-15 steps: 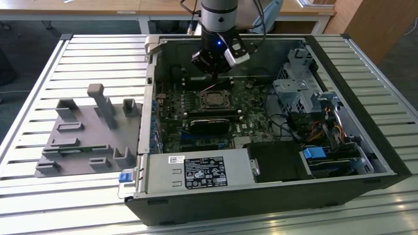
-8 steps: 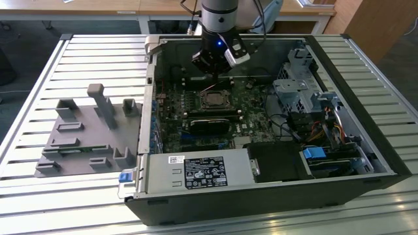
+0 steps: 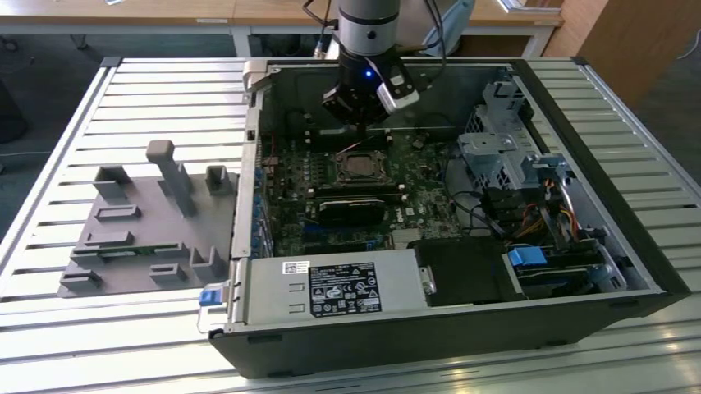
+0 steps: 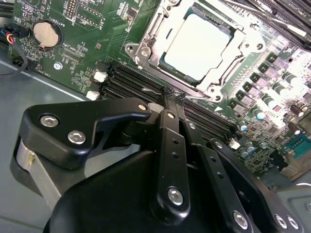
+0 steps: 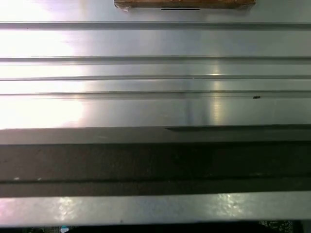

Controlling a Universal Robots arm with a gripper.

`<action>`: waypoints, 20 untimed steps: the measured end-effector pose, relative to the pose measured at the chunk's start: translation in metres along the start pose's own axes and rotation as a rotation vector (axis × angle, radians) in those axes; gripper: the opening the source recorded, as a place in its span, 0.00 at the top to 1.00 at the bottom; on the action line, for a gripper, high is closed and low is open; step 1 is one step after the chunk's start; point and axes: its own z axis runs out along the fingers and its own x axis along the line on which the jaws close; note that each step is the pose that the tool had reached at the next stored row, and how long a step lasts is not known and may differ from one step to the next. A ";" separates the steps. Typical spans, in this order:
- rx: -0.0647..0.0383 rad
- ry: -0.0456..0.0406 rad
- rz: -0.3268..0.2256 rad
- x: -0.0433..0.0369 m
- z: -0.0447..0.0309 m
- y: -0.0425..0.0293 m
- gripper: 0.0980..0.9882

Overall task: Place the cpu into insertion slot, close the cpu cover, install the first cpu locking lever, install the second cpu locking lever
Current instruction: 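Install the first cpu locking lever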

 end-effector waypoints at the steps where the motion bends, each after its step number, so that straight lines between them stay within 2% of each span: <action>1: 0.000 0.0000 0.000 0.0000 0.0001 0.0003 0.97; 20: 0.001 -0.0001 0.000 -0.0065 0.0063 0.0024 0.97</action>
